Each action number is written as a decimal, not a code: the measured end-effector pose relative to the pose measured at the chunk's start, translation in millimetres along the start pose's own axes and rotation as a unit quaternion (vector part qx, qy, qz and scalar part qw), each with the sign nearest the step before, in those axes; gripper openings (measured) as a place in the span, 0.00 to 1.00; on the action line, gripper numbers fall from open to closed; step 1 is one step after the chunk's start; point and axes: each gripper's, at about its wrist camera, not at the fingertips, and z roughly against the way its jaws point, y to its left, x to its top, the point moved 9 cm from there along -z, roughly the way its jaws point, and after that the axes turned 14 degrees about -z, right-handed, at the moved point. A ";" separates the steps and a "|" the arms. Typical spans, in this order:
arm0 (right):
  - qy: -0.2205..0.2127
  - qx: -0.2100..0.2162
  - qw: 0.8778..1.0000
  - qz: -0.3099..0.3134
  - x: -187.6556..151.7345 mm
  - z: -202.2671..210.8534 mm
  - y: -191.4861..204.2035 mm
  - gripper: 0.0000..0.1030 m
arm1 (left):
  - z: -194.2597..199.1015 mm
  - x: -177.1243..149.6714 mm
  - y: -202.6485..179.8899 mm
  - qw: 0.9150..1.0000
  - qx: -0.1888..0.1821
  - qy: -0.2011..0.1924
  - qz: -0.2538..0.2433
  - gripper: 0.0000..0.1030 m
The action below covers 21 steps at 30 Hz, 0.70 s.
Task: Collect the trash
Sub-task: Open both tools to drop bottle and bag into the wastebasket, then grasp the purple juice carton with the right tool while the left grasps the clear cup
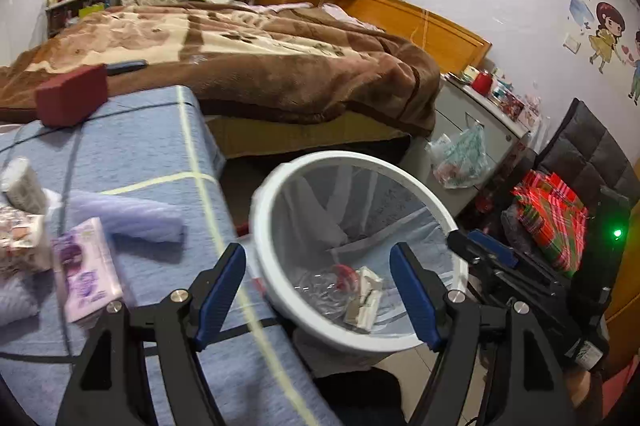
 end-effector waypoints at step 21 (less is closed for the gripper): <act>0.009 0.112 0.992 0.052 -34.4 6.1 119.9 0.40 | 105.3 -62.0 134.1 0.988 0.126 -0.034 0.082 0.76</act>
